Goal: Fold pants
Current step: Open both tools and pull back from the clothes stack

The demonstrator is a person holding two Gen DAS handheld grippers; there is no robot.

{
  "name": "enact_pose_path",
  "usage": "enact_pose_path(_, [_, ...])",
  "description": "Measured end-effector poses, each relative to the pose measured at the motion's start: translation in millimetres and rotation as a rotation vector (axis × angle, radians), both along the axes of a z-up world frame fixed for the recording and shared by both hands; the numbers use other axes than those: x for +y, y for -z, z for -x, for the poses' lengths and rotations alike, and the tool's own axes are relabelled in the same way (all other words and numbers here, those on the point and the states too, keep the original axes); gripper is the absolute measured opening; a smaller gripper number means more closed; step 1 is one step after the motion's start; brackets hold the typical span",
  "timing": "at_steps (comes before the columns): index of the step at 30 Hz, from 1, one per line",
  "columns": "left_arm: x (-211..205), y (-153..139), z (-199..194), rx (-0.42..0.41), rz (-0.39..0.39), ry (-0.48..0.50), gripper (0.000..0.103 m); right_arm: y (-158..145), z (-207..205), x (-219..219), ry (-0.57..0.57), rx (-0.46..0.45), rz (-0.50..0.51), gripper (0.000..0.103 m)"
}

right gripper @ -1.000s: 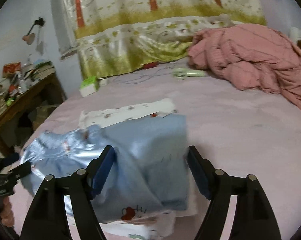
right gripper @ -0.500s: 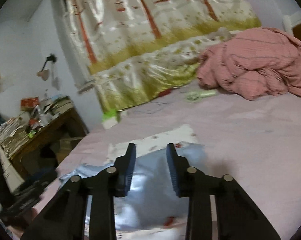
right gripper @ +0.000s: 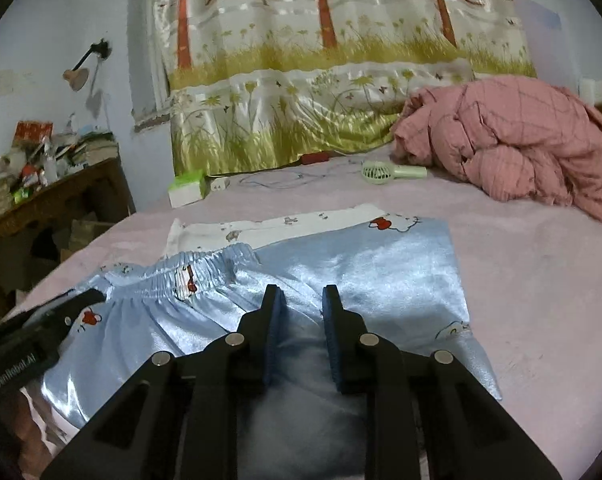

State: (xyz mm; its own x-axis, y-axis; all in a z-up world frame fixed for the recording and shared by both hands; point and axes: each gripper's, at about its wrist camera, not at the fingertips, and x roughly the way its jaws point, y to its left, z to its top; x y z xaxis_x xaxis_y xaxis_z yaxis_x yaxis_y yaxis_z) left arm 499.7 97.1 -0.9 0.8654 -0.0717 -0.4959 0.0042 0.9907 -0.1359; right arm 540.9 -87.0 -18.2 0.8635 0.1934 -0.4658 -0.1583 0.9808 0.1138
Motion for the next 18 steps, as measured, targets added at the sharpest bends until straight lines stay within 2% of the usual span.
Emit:
enact_pose_path(3, [-5.7,-8.3,7.8,-0.02,-0.025,-0.011,0.045,-4.3,3.2,0.0,-0.003,-0.007,0.007,0.023])
enact_pose_path(5, [-7.1,-16.5,15.5,-0.044,-0.018,0.001,0.058,-12.7,8.9,-3.1,-0.013,-0.018,-0.013,0.023])
enact_pose_path(6, [-8.4,-19.9,19.6,-0.055,-0.03,0.003,0.059,-19.1,12.8,-4.4,-0.02,-0.033,-0.025,0.023])
enact_pose_path(10, [-23.8,-33.6,43.5,-0.135,-0.157,-0.007,0.059,-48.1,35.2,-11.5,0.018,-0.127,-0.026,0.023])
enact_pose_path(13, [-34.6,-48.8,64.9,-0.217,-0.197,-0.002,0.061,-56.8,49.3,-18.4,0.009,-0.142,-0.046,0.023])
enact_pose_path(15, [-38.5,-54.7,82.9,-0.22,-0.214,-0.023,0.062,-59.7,58.0,-24.3,0.001,-0.134,-0.063,0.023])
enact_pose_path(16, [-40.6,-58.8,92.8,-0.226,-0.228,-0.023,0.062,-61.6,62.8,-29.3,-0.016,-0.119,-0.085,0.026])
enact_pose_path(17, [-43.6,-65.7,106.5,-0.25,-0.248,-0.022,0.063,-64.7,69.4,-35.5,-0.036,-0.105,-0.115,0.036])
enact_pose_path(18, [-45.3,-73.6,120.2,-0.28,-0.258,-0.033,0.065,-68.7,76.9,-40.8,-0.035,-0.107,-0.13,0.053])
